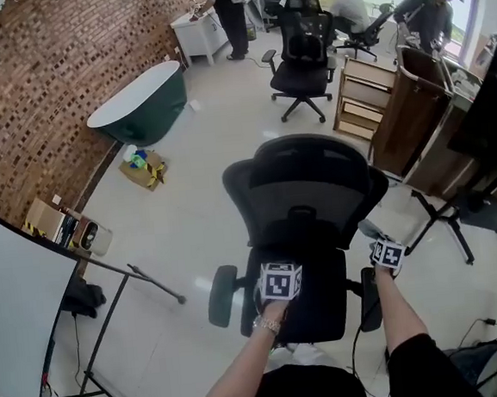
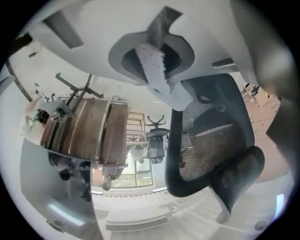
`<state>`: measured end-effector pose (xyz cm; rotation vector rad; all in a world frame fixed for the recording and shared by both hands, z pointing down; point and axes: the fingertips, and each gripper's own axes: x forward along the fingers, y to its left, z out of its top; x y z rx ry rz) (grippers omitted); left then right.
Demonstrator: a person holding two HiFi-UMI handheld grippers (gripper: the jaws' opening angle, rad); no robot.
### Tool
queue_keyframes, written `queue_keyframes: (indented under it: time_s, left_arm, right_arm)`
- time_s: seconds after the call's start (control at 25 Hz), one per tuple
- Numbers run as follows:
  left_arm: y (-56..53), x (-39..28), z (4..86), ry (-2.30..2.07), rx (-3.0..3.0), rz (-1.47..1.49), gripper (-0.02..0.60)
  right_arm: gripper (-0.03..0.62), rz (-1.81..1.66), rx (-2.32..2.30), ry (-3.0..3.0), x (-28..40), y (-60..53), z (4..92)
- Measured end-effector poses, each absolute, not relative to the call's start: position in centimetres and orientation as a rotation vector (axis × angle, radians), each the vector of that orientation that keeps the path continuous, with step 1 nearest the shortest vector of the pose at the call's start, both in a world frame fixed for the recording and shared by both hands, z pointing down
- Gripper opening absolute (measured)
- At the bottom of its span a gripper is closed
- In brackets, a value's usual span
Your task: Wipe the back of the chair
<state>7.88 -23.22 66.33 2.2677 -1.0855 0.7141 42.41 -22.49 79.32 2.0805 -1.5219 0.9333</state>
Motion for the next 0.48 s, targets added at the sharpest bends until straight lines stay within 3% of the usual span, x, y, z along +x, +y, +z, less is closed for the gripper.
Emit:
queue_keyframes:
  time_s: [0.12, 0.48]
  left_arm:
    - [-22.8, 9.5, 66.2, -1.061, 2.306, 0.720, 0.003]
    - [-24.6, 10.0, 62.4, -1.143, 2.381, 0.649, 0.003]
  right_arm:
    - [0.012, 0.935, 2.071, -1.628, 39.9, -21.9, 77.0]
    - [0.012, 0.984, 1.784, -2.092, 20.8, -24.5, 67.3]
